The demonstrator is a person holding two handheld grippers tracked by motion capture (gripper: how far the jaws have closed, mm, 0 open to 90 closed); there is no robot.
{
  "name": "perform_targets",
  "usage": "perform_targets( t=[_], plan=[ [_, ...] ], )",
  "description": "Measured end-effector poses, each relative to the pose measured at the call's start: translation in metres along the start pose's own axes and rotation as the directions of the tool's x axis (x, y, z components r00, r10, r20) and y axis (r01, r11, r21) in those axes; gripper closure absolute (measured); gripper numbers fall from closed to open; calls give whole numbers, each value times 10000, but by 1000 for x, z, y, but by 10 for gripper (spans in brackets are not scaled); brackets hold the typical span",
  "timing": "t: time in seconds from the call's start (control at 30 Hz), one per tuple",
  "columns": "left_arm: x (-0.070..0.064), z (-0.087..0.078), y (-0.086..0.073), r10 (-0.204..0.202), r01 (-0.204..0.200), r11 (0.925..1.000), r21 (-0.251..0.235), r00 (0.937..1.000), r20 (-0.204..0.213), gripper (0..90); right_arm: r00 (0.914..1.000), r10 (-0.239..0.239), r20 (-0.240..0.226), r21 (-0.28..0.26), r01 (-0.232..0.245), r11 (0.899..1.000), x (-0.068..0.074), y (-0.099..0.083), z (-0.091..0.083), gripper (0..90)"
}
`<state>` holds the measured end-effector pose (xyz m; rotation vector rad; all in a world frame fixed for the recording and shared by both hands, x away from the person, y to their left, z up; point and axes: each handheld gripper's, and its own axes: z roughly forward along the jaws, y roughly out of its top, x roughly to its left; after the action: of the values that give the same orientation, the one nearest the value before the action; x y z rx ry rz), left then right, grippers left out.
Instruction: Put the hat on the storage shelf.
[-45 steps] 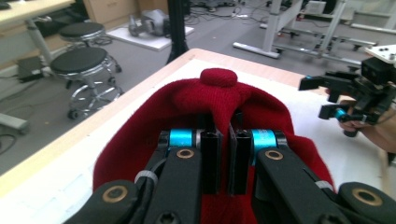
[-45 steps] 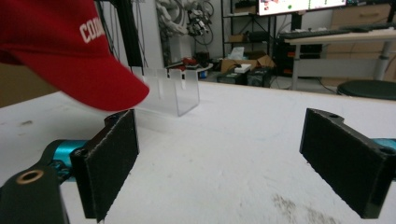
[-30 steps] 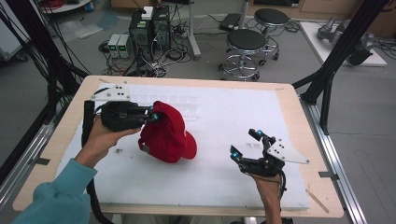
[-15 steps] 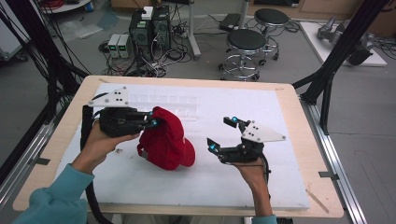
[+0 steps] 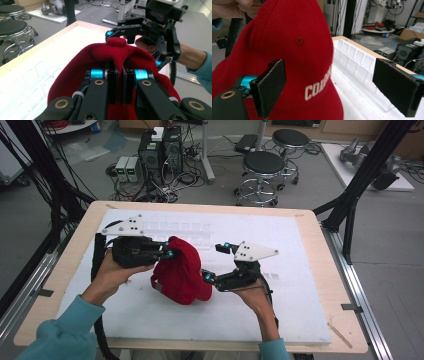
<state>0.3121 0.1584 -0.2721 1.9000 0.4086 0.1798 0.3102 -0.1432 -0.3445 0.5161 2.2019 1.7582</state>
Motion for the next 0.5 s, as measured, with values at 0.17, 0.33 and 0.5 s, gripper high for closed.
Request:
perform_targets(
  t=[0.17, 0.33, 0.5],
  plan=[
    [-1, 2, 0, 77, -77, 10000, 4, 9999, 86, 863, 9996, -158, -219, 84, 160, 9998, 1, 1, 7, 106],
    [-3, 5, 1, 158, -158, 9999, 36, 9996, 219, 863, 9988, -144, -473, 246, 155, 9996, 3, 1, 14, 107],
    [-5, 6, 1, 272, -275, 9996, 75, 9990, 364, 862, 9955, -122, -941, 376, 158, 9992, 5, 2, 19, 158]
  ],
)
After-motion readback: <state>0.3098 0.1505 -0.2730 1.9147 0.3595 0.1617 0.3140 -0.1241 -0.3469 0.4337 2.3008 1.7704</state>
